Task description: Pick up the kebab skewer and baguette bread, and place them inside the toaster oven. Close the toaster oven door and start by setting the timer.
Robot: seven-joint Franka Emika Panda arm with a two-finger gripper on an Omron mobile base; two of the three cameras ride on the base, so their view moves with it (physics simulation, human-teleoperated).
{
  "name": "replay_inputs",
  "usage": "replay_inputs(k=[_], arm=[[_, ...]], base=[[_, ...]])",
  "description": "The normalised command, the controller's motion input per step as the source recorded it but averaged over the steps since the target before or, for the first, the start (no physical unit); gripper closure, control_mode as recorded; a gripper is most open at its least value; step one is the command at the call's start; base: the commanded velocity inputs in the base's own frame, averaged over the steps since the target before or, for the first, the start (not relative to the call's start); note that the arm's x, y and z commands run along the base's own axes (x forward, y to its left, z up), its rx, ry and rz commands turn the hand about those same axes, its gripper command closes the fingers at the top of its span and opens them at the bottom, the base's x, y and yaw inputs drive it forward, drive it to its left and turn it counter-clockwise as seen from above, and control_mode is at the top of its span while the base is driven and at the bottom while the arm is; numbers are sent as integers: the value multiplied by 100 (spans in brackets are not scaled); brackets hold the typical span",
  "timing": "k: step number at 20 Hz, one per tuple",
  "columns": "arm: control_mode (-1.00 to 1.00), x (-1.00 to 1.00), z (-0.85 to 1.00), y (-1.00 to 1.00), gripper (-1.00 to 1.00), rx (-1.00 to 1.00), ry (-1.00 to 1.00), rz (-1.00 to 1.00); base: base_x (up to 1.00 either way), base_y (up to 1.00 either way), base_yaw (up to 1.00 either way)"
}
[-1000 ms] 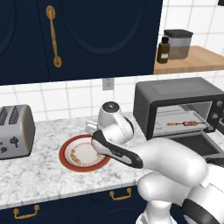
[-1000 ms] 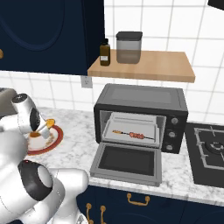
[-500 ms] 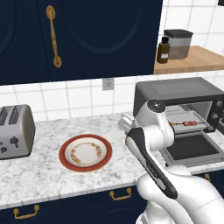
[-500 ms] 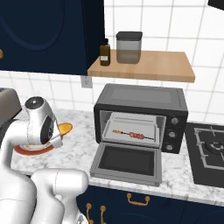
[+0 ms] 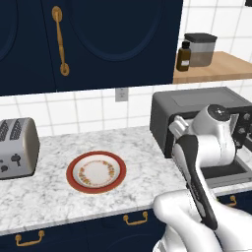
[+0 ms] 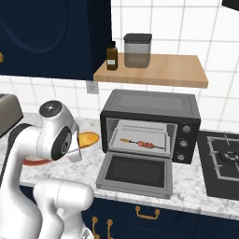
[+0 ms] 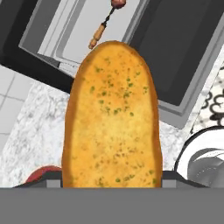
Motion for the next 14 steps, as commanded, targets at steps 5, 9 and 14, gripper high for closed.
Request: replay_inputs(k=[5, 9, 14], arm=[[-100, -5, 10, -95, 100, 0, -11, -20], [-100, 0, 0, -90, 100, 0, -14, -17], [-100, 34, 0, -55, 100, 0, -10, -7]], base=[[0, 0, 0], [0, 0, 0], [0, 0, 0]])
